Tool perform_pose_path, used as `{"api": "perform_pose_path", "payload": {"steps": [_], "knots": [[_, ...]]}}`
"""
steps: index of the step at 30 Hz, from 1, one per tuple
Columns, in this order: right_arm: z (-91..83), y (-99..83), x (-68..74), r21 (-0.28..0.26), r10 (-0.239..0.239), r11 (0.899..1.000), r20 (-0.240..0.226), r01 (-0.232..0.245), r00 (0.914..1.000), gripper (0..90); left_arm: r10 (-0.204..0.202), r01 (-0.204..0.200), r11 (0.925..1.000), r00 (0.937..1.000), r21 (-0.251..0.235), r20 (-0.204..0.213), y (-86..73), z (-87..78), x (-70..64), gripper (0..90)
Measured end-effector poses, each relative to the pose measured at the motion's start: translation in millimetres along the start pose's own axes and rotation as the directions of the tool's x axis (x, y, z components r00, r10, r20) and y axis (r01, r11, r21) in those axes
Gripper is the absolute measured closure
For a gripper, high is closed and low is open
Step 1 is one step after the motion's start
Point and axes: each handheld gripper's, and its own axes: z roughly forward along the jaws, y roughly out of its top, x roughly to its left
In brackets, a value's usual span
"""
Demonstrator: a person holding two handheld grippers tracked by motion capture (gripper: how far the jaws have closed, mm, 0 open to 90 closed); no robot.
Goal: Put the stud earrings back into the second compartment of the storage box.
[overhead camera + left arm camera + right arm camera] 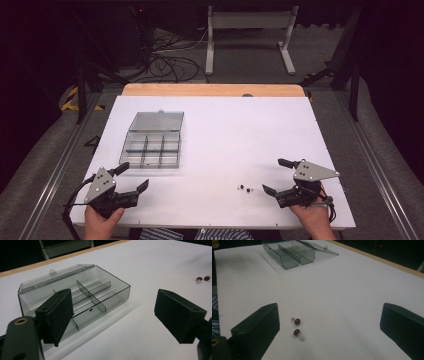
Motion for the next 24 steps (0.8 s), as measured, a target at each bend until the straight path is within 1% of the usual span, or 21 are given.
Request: {"api": "perform_pose_path", "payload": {"steps": [2, 3, 5, 8, 10, 11, 12, 13, 14, 15, 17, 18, 21, 24], "knots": [[0.4, -0.2, 0.2, 0.003, -0.006, 1.0, -0.004, 0.006, 1.0, 3.0, 0.021, -0.021, 0.9998, 0.9997, -0.002, -0.007, 1.1, -1.2, -0.7, 16.1], [0.5, -0.1, 0.6, 0.002, -0.009, 1.0, -0.003, 0.009, 1.0, 3.0, 0.021, -0.021, 0.9998, 0.9997, -0.002, -0.007, 1.1, -1.2, -0.7, 16.1], [0.6, 0.0, 0.7, 0.003, -0.01, 1.0, -0.002, 0.01, 0.9999, 3.0, 0.041, -0.041, 0.9992, 0.9991, -0.001, -0.013, 2.2, -1.7, -1.1, 16.1], [1.3, -0.1, 0.7, 0.005, -0.011, 1.0, -0.004, 0.011, 0.9999, 3.0, 0.052, -0.052, 0.9986, 0.9986, 0.004, -0.01, 4.5, -1.8, -1.4, 16.1], [1.5, 0.0, 0.9, 0.007, -0.01, 1.0, -0.007, 0.01, 0.9999, 3.0, 0.015, -0.016, 0.9995, 0.9997, 0.026, 0.017, 8.5, -0.5, 0.2, 16.3], [1.5, 0.1, 0.9, 0.006, -0.011, 1.0, -0.007, 0.011, 0.9999, 3.0, 0.015, -0.016, 0.9995, 0.9997, 0.026, 0.017, 8.5, -0.5, 0.2, 16.2], [1.7, 0.1, 0.9, 0.005, -0.01, 1.0, -0.008, 0.01, 0.9999, 3.0, -0.009, 0.008, 0.9997, 0.9995, 0.024, 0.031, 10.5, -0.7, 2.1, 16.3], [1.9, 0.1, 1.0, 0.008, -0.011, 1.0, -0.009, 0.011, 0.9999, 3.0, -0.009, 0.008, 0.9997, 0.9995, 0.024, 0.031, 10.5, -0.7, 2.1, 16.3], [2.1, 0.0, 1.0, 0.011, -0.015, 1.0, -0.01, 0.015, 0.9998, 3.0, -0.02, 0.019, 0.9994, 0.9992, 0.029, 0.035, 11.1, -0.3, 2.0, 16.3], [2.0, 0.0, 1.0, 0.011, -0.016, 1.0, -0.009, 0.016, 0.9998, 3.0, -0.02, 0.019, 0.9994, 0.9992, 0.029, 0.035, 11.1, -0.3, 2.0, 16.3], [1.7, 0.1, 1.0, 0.009, -0.01, 1.0, -0.012, 0.01, 0.9999, 3.0, 0.003, -0.004, 0.9991, 0.9997, 0.041, 0.024, 12.0, 0.4, 1.5, 16.3], [1.9, 0.1, 0.8, 0.007, -0.009, 1.0, -0.013, 0.009, 0.9999, 3.0, 0.003, -0.004, 0.9991, 0.9997, 0.041, 0.024, 12.0, 0.4, 1.5, 16.3], [2.0, -0.2, 0.4, 0.011, -0.01, 1.0, -0.016, 0.01, 0.9998, 3.0, 0.001, -0.003, 0.9993, 0.9992, 0.038, 0.04, 16.5, -0.2, 0.9, 16.6], [1.8, 0.1, 1.0, 0.006, -0.011, 1.0, -0.02, 0.011, 0.9997, 3.0, 0.013, -0.015, 0.9991, 0.999, 0.04, 0.043, 20.3, 0.5, -0.9, 16.7]]}}
